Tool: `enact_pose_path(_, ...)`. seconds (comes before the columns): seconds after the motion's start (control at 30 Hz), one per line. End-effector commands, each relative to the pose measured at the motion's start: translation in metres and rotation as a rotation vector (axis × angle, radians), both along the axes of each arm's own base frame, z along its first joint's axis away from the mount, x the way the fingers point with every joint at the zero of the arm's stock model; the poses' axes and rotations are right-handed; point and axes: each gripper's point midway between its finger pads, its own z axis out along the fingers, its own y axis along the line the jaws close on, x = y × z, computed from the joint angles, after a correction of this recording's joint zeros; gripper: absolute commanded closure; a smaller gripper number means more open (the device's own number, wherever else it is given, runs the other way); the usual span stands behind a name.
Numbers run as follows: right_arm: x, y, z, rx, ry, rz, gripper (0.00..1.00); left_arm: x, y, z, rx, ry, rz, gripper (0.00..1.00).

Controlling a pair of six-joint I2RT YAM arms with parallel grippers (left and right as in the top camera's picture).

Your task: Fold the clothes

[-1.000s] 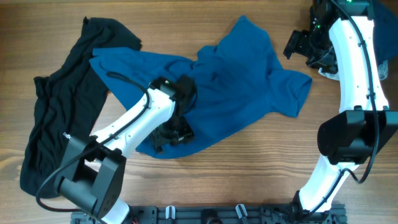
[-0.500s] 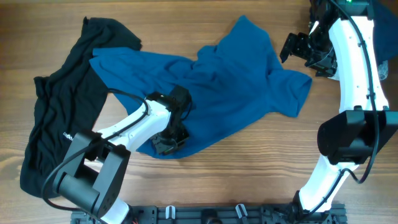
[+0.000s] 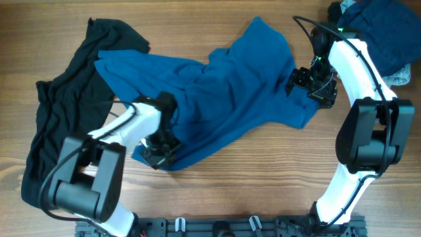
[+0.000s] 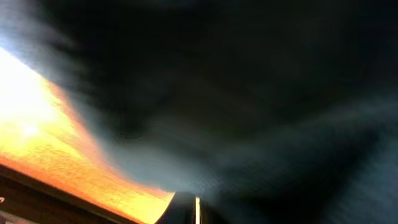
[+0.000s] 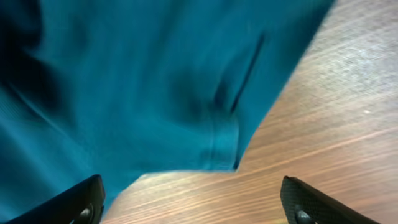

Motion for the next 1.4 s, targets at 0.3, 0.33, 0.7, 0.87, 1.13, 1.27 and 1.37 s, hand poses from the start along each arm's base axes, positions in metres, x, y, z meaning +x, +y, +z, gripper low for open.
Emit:
enact_pose_path(0.3,-0.03,0.021,-0.054,0.103,0.062,-0.047,0.2,0.004,0.039,-0.003,0.008,0.03,0.087,0.96)
enact_pose_path(0.33,-0.03,0.021,-0.055,0.104,0.058,-0.047,0.2,0.004,0.039,-0.003,0.005,0.029,0.08,0.96)
enact_pose_path(0.7,-0.042,0.023,-0.075,0.096,0.072,-0.074,0.58,0.002,0.039,-0.001,0.001,0.04,0.067,0.96)
enact_pose_path(0.87,-0.044,0.003,-0.071,-0.004,0.081,-0.199,0.92,-0.003,0.039,0.0,-0.013,0.056,0.033,0.96)
enact_pose_path(1.13,-0.083,-0.077,-0.006,-0.288,0.076,-0.571,0.96,0.009,0.024,0.006,-0.035,0.014,-0.033,0.96)
enact_pose_path(1.27,-0.117,-0.104,0.022,-0.382,0.118,-0.771,0.95,0.019,-0.004,0.019,-0.063,-0.042,-0.134,0.96)
enact_pose_path(1.37,-0.138,-0.122,0.042,-0.475,0.116,-0.902,0.94,0.012,-0.019,0.02,-0.089,-0.032,-0.178,0.96)
